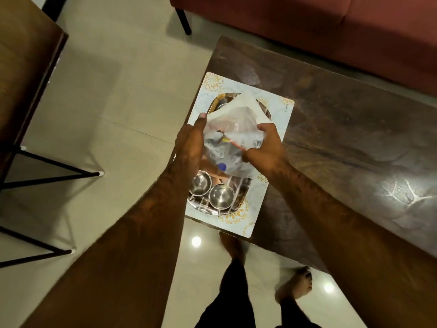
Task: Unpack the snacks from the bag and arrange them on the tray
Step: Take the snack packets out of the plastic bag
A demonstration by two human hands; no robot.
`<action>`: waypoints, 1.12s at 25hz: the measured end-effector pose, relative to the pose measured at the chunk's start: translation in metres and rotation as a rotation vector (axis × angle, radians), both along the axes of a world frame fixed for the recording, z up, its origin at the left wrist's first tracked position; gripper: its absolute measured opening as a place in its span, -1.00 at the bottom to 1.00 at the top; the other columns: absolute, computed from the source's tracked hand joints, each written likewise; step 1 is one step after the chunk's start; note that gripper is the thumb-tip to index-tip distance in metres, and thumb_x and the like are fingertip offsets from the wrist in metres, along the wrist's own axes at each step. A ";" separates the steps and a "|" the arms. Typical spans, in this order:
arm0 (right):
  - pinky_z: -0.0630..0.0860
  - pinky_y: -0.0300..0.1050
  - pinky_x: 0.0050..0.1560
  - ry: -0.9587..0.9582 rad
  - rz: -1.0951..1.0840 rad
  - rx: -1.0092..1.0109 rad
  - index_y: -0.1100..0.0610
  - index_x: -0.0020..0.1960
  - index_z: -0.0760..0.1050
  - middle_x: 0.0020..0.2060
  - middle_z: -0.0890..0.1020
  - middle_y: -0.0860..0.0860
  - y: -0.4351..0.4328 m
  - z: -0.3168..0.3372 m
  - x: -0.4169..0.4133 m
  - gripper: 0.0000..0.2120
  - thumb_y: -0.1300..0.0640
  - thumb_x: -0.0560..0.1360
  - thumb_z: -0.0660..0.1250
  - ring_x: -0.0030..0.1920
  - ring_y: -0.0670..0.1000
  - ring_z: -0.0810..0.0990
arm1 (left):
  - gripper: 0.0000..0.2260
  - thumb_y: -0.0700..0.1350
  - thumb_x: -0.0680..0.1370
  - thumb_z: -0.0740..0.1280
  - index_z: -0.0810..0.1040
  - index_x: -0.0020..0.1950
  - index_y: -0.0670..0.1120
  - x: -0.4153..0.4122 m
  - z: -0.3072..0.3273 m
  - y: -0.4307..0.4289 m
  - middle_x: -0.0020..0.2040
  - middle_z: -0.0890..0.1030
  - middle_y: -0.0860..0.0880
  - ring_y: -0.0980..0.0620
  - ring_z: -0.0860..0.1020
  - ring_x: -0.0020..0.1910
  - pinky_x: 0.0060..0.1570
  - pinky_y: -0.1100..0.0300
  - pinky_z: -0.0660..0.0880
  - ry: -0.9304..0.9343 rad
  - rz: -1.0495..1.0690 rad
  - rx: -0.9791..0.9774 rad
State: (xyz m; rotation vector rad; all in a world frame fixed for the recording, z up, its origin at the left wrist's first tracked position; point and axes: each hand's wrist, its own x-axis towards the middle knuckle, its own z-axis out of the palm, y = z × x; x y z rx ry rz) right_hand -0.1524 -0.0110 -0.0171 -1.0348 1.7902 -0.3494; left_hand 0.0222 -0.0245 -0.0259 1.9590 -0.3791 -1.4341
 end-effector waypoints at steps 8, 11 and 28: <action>0.66 0.01 0.08 -0.026 0.063 -0.159 0.08 0.09 0.50 -0.01 0.62 -0.06 -0.002 0.023 -0.001 -0.58 0.48 0.37 0.42 0.01 -0.03 0.58 | -0.37 0.44 0.39 0.29 0.68 0.15 -0.04 0.018 0.027 0.001 -0.24 0.66 -0.02 0.07 0.52 -0.39 -0.35 0.24 0.45 0.302 -0.426 0.181; 0.56 -0.01 0.31 0.027 0.341 -0.191 0.16 0.38 0.56 0.32 0.63 0.07 0.000 0.038 -0.003 -0.43 0.48 0.41 0.37 0.31 0.13 0.59 | -0.57 0.13 0.49 0.34 0.62 0.24 -0.09 0.011 0.036 0.003 0.03 0.70 -0.20 -0.05 0.63 -0.13 0.04 -0.03 0.63 0.224 -0.391 0.091; 0.66 0.13 0.31 -0.217 -0.111 -0.334 0.09 0.28 0.60 0.22 0.70 0.05 -0.008 0.116 0.021 -0.66 0.38 0.64 0.20 0.28 0.05 0.68 | -0.77 -0.17 0.43 0.36 0.66 0.05 -0.16 -0.027 0.105 0.008 0.06 0.69 -0.20 -0.15 0.68 0.05 0.07 -0.17 0.61 0.044 -0.338 -0.232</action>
